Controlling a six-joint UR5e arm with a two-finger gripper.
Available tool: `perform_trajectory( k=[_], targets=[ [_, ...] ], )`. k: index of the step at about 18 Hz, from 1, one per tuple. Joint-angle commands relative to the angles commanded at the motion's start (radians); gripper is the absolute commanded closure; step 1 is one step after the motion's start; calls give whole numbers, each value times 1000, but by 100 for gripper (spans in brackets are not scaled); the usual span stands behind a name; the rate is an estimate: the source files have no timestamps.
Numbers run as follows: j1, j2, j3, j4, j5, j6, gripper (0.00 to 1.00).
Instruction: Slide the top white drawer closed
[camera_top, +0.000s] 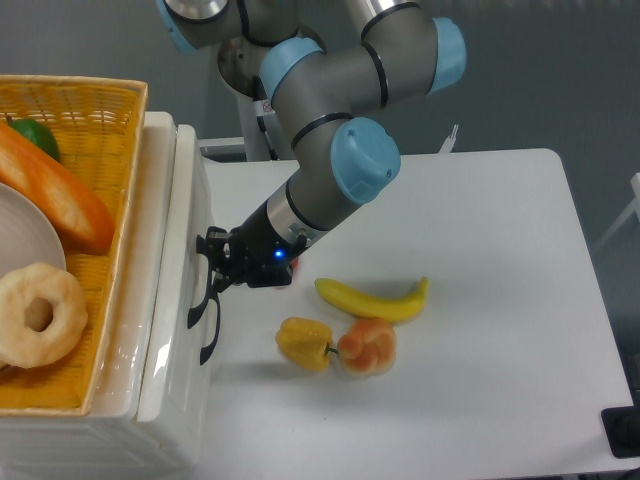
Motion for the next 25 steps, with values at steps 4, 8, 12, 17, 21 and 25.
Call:
perform_trajectory(
  k=[4, 8, 12, 17, 21, 25],
  targets=[
    [-14, 2, 2, 3, -2, -8, 99],
    [-20, -2, -2, 20, 0, -8, 96],
    [-18, -3, 5, 23, 2, -3, 90],
    [55, 5, 9, 29, 8, 6, 51],
    [124, -3, 41, 29, 121, 8, 0],
    [248, -8, 43, 101, 153, 8, 0]
  ],
)
